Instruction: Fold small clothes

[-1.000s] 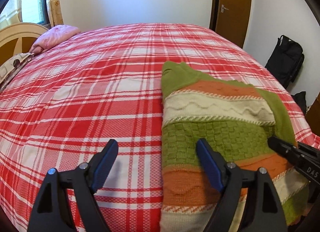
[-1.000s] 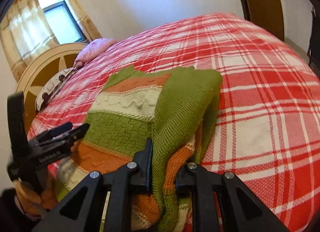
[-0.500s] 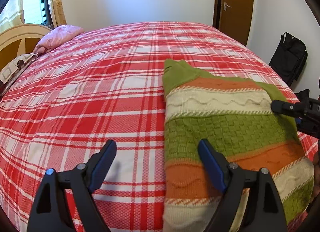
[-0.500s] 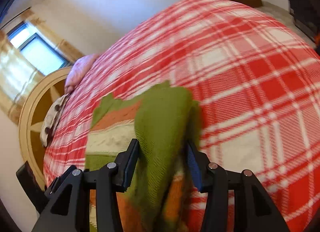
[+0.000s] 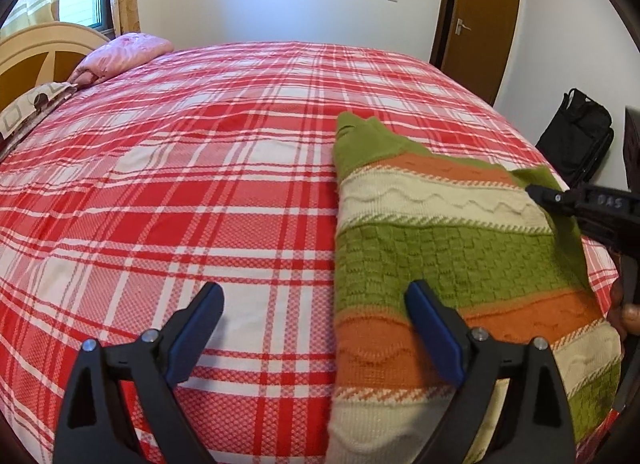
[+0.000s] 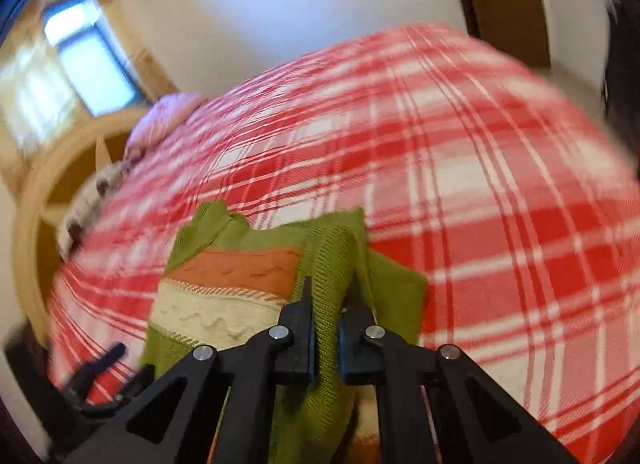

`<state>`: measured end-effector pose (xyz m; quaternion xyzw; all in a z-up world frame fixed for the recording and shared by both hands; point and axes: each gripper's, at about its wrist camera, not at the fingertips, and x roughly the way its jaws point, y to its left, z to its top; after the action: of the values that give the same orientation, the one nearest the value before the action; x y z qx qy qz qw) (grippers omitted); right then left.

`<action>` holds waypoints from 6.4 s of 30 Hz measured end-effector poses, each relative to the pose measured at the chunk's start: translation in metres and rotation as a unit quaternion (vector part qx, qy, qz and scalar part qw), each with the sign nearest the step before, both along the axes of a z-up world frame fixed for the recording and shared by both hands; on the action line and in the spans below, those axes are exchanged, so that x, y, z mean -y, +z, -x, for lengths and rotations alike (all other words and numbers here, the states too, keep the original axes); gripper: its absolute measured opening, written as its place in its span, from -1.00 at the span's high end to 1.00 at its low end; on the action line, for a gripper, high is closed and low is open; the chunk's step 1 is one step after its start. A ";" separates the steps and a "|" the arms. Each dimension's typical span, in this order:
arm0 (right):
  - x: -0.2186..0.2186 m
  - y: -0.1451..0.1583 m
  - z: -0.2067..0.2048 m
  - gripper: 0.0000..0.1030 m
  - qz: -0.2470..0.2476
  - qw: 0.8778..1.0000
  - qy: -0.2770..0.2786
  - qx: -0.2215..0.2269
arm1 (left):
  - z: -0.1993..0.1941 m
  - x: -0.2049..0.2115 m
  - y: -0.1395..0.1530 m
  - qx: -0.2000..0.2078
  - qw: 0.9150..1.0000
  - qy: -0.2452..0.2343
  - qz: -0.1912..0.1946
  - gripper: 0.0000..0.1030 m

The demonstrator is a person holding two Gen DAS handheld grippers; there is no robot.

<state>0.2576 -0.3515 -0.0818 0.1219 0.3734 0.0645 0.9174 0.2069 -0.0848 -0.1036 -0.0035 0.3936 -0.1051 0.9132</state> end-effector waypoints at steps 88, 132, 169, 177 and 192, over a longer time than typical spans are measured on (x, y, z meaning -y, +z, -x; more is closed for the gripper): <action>0.004 -0.039 0.073 -0.50 -0.074 0.995 -0.067 -0.020 | -0.032 0.029 -0.011 -0.098 0.988 -0.080 0.085 -1.00; -0.049 -0.002 0.116 0.40 -0.064 0.996 -0.059 0.029 | -0.010 0.033 0.021 -0.068 0.992 -0.081 0.071 0.32; -0.052 0.001 0.179 0.39 -0.097 0.988 -0.107 0.054 | 0.050 0.034 0.031 -0.025 0.994 -0.102 0.038 0.30; -0.035 0.033 0.211 0.40 -0.068 0.984 -0.135 0.096 | 0.059 0.061 0.048 -0.007 0.989 -0.138 0.043 0.30; 0.016 0.043 0.257 0.41 -0.070 0.971 -0.199 0.113 | 0.080 0.138 0.056 0.013 0.978 -0.208 0.013 0.31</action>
<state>0.0006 -0.3671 -0.0390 0.2497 0.2303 -0.0801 0.9371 0.1265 -0.2231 -0.0472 0.0676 0.3721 -0.2977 0.8765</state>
